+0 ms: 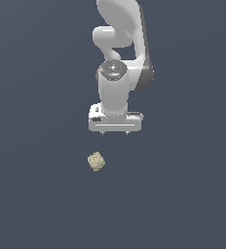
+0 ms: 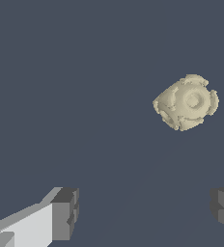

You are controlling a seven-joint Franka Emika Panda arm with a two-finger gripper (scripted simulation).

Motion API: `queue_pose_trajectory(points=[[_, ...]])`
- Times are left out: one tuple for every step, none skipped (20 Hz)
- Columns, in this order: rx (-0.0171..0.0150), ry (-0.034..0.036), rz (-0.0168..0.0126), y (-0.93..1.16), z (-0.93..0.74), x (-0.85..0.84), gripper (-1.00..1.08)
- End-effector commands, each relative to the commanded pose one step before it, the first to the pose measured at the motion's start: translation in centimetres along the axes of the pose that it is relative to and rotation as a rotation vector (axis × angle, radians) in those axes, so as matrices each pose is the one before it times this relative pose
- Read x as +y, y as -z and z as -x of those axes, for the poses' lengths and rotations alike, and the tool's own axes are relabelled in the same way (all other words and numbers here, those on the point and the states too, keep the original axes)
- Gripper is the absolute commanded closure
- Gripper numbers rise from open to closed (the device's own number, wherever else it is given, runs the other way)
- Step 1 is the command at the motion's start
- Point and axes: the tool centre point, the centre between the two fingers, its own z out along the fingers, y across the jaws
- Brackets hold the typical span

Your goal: Pick up the object and move it to a goal position.

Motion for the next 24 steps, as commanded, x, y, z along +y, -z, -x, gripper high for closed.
queue_pose_trajectory(points=[[0.00000, 0.00000, 0.00000, 0.000, 0.000, 0.001, -0.92], [0.00068, 0.00217, 0.00025, 0.029, -0.014, -0.065, -0.92], [0.00196, 0.00621, 0.00067, 0.082, -0.041, -0.183, -0.92], [0.00324, 0.01016, 0.00111, 0.137, -0.067, -0.303, -0.92], [0.00452, 0.01395, 0.00154, 0.193, -0.093, -0.424, -0.92], [0.00555, 0.01669, 0.00187, 0.241, -0.112, -0.523, -0.92], [0.00495, 0.01432, 0.00164, 0.221, -0.097, -0.472, -0.92], [0.00398, 0.01088, 0.00129, 0.184, -0.073, -0.386, -0.92], [0.00291, 0.00723, 0.00090, 0.141, -0.045, -0.291, -0.92], [0.00159, 0.00311, 0.00044, 0.085, -0.014, -0.170, -0.92], [0.00023, -0.00065, 0.00000, 0.021, 0.011, -0.022, -0.92], [-0.00066, -0.00138, -0.00019, -0.033, 0.009, 0.052, -0.92], [-0.00058, -0.00035, -0.00012, -0.039, -0.005, 0.076, -0.92], [-0.00047, 0.00130, -0.00001, -0.046, -0.025, 0.071, -0.92], [-0.00020, 0.00275, 0.00012, -0.043, -0.042, 0.077, -0.92], [-0.00010, 0.00436, 0.00023, -0.050, -0.059, 0.071, -0.92], [-0.00002, 0.00569, 0.00032, -0.058, -0.075, 0.082, -0.92], [0.00000, 0.00683, 0.00038, -0.069, -0.090, 0.101, -0.92], [-0.00008, 0.00783, 0.00042, -0.085, -0.102, 0.124, -0.92], [-0.00021, 0.00872, 0.00043, -0.103, -0.113, 0.154, -0.92], [-0.00031, 0.00963, 0.00045, -0.121, -0.124, 0.184, -0.92], [-0.00037, 0.01064, 0.00048, -0.136, -0.133, 0.208, -0.92], [-0.00037, 0.01178, 0.00053, -0.148, -0.143, 0.226, -0.92], [-0.00037, 0.01296, 0.00058, -0.161, -0.153, 0.246, -0.92]])
